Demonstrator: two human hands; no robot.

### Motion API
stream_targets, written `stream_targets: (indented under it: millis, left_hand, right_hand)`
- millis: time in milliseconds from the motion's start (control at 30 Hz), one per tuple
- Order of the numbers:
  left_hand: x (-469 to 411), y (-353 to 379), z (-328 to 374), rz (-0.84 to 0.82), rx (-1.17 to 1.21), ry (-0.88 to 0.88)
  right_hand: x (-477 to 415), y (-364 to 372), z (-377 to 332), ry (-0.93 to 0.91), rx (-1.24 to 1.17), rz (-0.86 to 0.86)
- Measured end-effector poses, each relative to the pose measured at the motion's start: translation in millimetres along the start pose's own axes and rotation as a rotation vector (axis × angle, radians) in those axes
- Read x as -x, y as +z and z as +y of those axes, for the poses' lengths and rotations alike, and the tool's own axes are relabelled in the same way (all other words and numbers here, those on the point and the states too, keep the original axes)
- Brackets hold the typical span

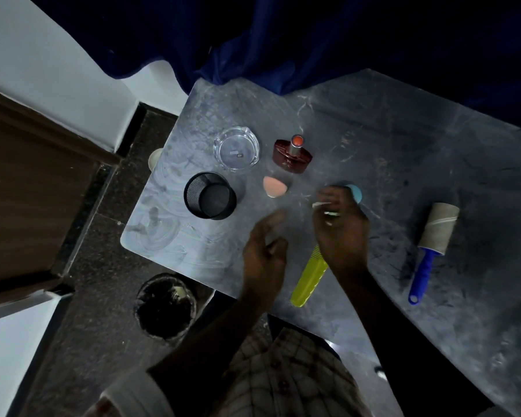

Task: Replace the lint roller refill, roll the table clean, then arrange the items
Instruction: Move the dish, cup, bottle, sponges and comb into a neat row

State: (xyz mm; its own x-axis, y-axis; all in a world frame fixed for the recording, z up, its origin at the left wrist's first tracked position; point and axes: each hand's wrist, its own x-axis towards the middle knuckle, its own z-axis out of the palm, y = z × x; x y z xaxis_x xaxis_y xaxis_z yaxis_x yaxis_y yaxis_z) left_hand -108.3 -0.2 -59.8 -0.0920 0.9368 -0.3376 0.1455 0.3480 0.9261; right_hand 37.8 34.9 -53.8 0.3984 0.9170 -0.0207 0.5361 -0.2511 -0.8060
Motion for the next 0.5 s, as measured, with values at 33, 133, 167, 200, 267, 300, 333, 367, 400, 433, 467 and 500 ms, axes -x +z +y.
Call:
stream_targets:
  millis: [33, 133, 167, 200, 267, 300, 333, 367, 400, 433, 467, 500]
  left_hand:
    - [6, 3, 4, -0.074, -0.039, 0.055]
    - [0, 24, 25, -0.280, -0.195, 0.251]
    - [-9, 35, 34, -0.331, -0.294, 0.314]
    - [-20, 47, 41, -0.380, -0.401, 0.350]
    - [-44, 73, 52, -0.472, -0.595, 0.330]
    - [-56, 83, 57, -0.510, -0.674, 0.296]
    - [-66, 92, 59, -0.545, -0.739, 0.248]
    - [-73, 98, 60, -0.575, -0.787, 0.197]
    - [-79, 103, 60, -0.591, -0.815, 0.164]
    - [-83, 105, 59, -0.593, -0.832, 0.151]
    - [-86, 106, 59, -0.581, -0.828, 0.146]
    - [-86, 105, 60, -0.557, -0.803, 0.141]
  right_hand:
    - [1, -9, 5, 0.035, -0.003, 0.037]
    - [-5, -29, 21, 0.169, 0.061, 0.098]
    - [-8, -33, 25, 0.235, 0.089, 0.088]
    - [-12, -35, 28, 0.300, 0.104, 0.060]
    - [-20, -36, 33, 0.358, 0.163, -0.006]
    - [-23, -36, 36, 0.369, 0.208, -0.025]
    - [-26, -36, 37, 0.386, 0.241, -0.032]
    - [-29, -35, 39, 0.413, 0.253, -0.035]
    - [-33, -35, 40, 0.442, 0.238, -0.038]
    - [-36, -34, 39, 0.469, 0.200, -0.037]
    - [-39, -34, 38, 0.486, 0.162, -0.034]
    - [-40, -34, 38, 0.481, 0.145, -0.023]
